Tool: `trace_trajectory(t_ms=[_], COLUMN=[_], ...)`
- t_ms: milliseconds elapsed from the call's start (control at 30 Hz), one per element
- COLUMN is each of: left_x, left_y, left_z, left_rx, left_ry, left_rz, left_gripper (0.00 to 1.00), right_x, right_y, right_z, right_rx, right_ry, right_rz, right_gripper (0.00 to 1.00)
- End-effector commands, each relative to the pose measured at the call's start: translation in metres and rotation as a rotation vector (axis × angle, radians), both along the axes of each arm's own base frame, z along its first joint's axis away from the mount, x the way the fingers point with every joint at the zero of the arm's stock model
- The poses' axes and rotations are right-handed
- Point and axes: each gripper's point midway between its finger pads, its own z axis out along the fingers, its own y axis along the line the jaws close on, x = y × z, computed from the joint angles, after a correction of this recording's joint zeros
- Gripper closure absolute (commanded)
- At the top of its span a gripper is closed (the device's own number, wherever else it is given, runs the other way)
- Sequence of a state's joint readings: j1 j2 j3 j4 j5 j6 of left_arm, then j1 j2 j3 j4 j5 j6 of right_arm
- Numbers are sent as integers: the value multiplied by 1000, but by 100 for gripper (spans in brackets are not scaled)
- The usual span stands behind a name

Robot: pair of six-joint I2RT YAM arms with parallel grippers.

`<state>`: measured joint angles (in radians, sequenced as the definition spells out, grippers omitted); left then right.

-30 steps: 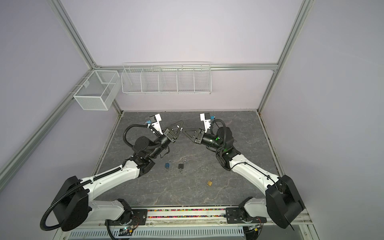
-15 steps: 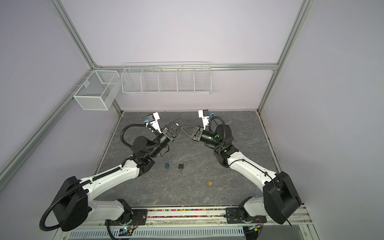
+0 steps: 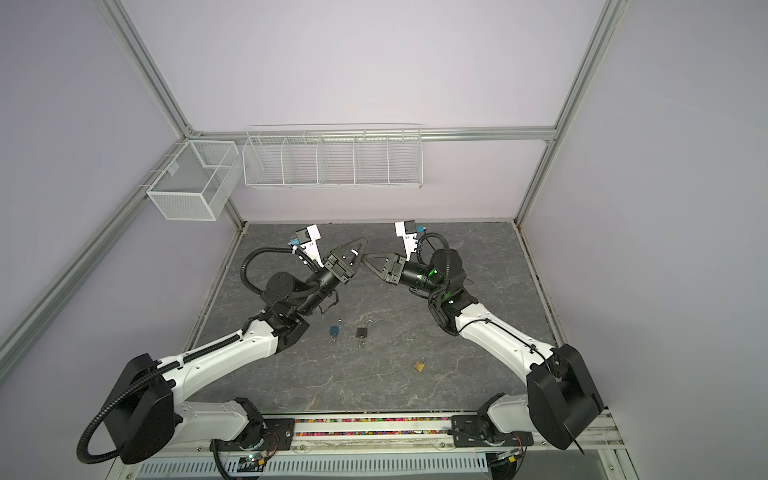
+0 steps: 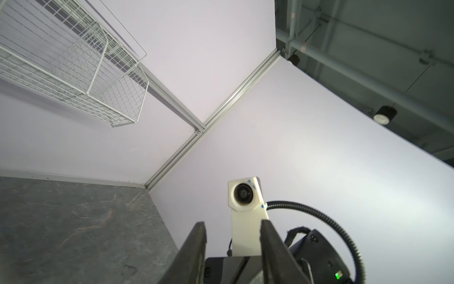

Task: Unlock with the key
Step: 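Raise both grippers and turn them to face each other, right holding the key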

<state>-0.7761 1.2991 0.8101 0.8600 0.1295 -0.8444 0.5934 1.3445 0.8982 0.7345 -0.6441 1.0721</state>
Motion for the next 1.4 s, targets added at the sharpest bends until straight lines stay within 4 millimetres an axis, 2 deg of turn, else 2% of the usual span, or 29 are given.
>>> trace_trajectory(t_ms=[0, 100, 133, 267, 400, 633, 800, 900, 1033, 1367], left_x=[-5, 5, 4, -5, -18, -20, -20, -24, -24, -25], left_y=[5, 16, 18, 15, 8, 3, 1, -1, -1, -6], left_z=[4, -24, -26, -24, -19, -35, -39, -34, -34, -38], left_rx=[76, 166, 161, 173, 151, 179, 185, 162, 156, 155], left_ry=[-4, 69, 72, 53, 13, 52, 72, 64, 72, 92], left_rz=[17, 54, 40, -30, -113, -151, -164, -195, -197, -231], left_gripper=[52, 52, 52, 55, 65, 69, 72, 74, 88, 87], right_x=[-10, -16, -18, -22, -22, -24, -23, -20, -19, -17], right_y=[-8, -14, -15, -18, -20, -24, -23, -23, -24, -26], right_z=[-10, -15, -17, -25, -26, -11, -7, -7, -5, -2], right_rx=[-101, -161, -178, -220, -236, -214, -193, -190, -178, -167], right_ry=[-66, -104, -114, -113, -99, -119, -117, -103, -98, -99], right_rz=[-27, -40, -41, -43, -49, -68, -70, -77, -83, -95], right_gripper=[93, 94, 94, 94, 94, 93, 94, 94, 94, 94])
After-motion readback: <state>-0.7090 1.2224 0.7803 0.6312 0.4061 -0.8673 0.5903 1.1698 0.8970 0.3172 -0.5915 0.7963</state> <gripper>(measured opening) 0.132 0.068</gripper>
